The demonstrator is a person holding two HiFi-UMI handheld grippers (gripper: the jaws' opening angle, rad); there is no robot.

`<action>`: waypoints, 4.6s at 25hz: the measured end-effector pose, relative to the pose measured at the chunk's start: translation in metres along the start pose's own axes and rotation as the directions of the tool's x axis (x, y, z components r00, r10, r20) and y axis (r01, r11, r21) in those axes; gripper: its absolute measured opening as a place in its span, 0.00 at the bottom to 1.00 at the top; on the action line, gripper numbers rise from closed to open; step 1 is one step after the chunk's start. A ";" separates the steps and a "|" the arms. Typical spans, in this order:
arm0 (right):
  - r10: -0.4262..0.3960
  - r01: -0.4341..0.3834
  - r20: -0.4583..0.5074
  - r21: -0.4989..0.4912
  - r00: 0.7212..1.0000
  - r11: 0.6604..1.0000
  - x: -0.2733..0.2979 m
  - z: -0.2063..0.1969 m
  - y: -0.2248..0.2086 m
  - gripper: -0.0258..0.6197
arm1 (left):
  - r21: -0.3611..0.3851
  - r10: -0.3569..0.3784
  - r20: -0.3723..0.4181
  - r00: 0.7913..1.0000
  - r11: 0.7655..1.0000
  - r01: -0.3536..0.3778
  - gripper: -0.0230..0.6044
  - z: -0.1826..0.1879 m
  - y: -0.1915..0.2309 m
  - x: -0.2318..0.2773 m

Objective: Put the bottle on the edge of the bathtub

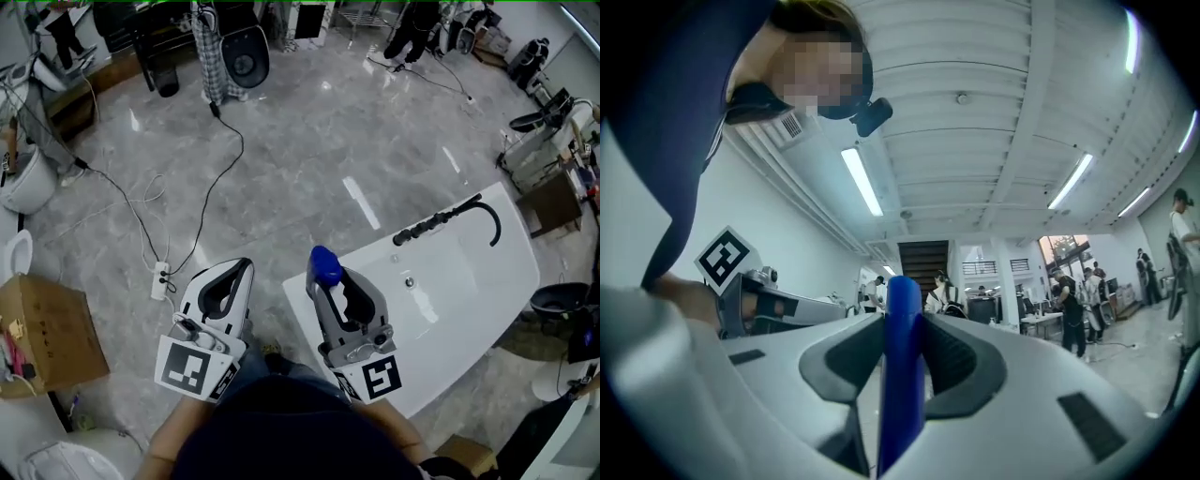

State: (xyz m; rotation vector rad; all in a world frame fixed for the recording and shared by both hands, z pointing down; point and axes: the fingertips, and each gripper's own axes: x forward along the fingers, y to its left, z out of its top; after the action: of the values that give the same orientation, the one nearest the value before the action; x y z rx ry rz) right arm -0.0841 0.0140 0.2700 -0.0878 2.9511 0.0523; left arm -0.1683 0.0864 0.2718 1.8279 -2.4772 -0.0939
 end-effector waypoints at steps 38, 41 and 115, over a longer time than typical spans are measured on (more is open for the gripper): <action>-0.709 0.745 -0.402 -0.090 0.580 0.661 -0.029 -0.224 -0.112 0.26 | -0.206 -0.831 -0.384 0.402 0.502 0.840 0.07 -0.210 -0.036 0.174; -0.693 0.755 -0.442 -0.053 0.570 0.654 -0.036 -0.250 -0.114 0.26 | -0.240 -0.833 -0.396 0.385 0.499 0.833 0.07 -0.230 -0.042 0.179; -0.787 0.780 -0.358 -0.204 0.503 0.591 -0.031 -0.077 -0.115 0.08 | 0.022 -0.740 -0.221 0.635 0.647 0.762 0.07 -0.063 -0.043 0.180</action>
State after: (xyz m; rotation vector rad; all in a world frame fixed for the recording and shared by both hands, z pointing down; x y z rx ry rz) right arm -0.0612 -0.1019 0.3475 -1.6347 2.9593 -0.0881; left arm -0.1750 -0.0993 0.3329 2.6495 -1.4456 0.1888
